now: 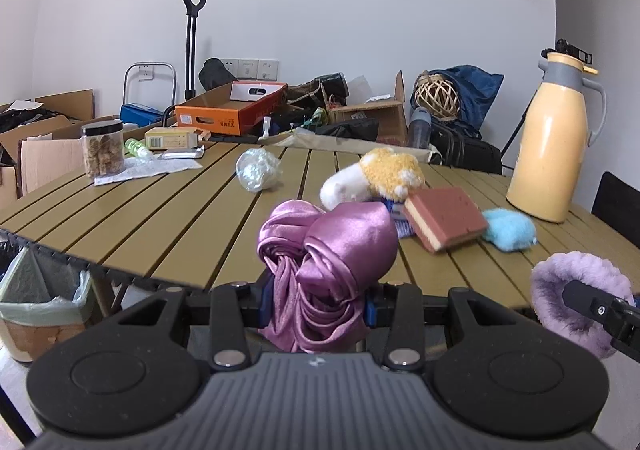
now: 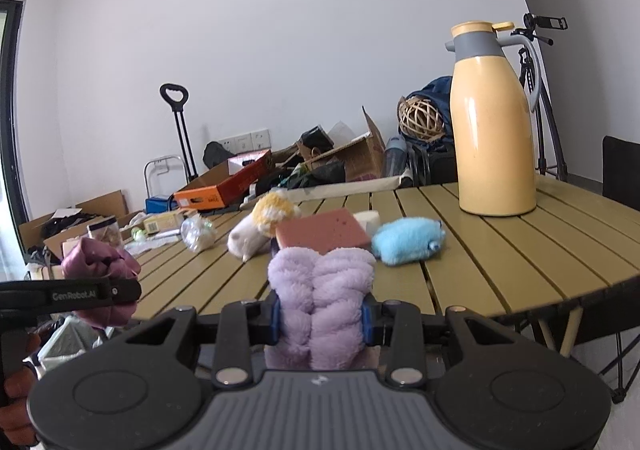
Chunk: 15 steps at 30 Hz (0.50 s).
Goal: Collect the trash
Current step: 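Carry the lavender towel and pink satin cloth down over the black bin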
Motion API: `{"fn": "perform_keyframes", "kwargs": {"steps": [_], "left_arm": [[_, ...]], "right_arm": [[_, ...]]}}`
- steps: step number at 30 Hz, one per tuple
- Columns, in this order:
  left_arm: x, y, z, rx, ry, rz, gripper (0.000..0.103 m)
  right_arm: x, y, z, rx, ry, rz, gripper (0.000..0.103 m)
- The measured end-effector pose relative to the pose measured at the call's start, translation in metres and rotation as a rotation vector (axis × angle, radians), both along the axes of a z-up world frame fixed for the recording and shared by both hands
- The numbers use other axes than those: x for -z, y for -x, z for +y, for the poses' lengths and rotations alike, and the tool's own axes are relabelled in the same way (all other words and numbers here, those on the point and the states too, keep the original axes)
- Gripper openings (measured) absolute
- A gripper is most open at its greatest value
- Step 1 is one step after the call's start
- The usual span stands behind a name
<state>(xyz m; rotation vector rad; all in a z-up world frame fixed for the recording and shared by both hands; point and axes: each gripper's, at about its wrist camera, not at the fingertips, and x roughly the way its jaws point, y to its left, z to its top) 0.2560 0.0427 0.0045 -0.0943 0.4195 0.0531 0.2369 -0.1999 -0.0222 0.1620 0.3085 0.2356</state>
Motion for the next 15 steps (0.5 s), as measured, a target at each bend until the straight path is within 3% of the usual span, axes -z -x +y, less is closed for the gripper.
{"fn": "perform_keyframes", "kwargs": {"steps": [15], "left_arm": [[0.032,0.058,-0.002,0.037,-0.055,0.081,0.04]], "right_arm": [[0.034,0.048,-0.008,-0.023,0.039,0.127,0.034]]}}
